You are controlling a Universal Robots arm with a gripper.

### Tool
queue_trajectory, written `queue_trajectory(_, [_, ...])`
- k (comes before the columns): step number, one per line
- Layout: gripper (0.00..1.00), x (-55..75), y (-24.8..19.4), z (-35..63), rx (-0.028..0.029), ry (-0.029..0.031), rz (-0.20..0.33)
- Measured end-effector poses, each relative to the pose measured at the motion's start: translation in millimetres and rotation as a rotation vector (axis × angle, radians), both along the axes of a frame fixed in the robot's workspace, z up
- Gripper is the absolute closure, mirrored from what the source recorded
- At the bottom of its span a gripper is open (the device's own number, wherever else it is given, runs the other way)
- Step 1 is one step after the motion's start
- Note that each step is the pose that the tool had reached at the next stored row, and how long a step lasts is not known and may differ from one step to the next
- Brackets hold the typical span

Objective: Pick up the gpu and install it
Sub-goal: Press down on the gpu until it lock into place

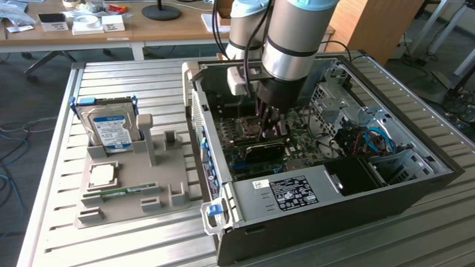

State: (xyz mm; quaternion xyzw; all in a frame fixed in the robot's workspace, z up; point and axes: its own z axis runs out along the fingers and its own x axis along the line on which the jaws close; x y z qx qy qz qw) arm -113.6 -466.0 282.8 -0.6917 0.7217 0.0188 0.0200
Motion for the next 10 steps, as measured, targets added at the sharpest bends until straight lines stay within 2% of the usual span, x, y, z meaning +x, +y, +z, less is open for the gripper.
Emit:
queue_trajectory(7, [0.89, -1.1, 0.2, -1.8, 0.0001, -0.0001, 0.000])
queue_trajectory(10, [0.89, -1.3, 2.3, -3.1, 0.0002, 0.0000, 0.000])
